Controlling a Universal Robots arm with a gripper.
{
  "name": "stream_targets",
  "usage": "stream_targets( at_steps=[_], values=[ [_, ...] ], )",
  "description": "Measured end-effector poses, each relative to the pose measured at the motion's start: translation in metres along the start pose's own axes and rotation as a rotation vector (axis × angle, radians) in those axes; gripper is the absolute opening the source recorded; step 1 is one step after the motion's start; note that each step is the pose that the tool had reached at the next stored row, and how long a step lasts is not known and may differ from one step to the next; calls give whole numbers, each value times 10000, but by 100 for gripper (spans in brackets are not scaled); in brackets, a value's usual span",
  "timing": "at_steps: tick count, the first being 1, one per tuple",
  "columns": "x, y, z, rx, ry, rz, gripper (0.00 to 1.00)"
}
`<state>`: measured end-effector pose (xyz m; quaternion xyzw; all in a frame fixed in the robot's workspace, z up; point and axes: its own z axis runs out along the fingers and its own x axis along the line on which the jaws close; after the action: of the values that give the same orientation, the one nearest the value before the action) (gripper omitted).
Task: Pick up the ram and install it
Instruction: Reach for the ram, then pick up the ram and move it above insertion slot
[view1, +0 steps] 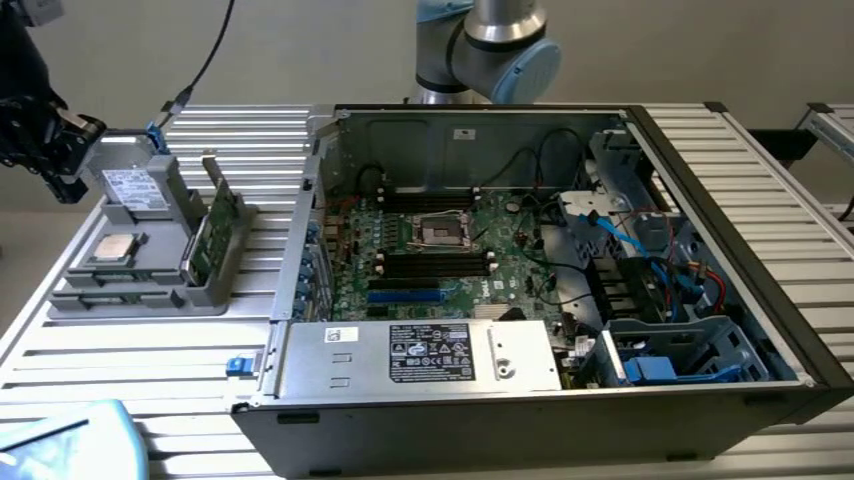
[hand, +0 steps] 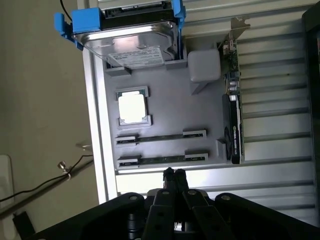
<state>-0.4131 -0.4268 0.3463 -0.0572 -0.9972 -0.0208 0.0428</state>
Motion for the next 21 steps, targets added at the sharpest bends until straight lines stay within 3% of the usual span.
stream_targets(
  at_steps=[18,21],
  values=[
    [23,-2,22,-1,1,-5,11],
    [23,-2,22,-76,26,-307,11]
  ],
)
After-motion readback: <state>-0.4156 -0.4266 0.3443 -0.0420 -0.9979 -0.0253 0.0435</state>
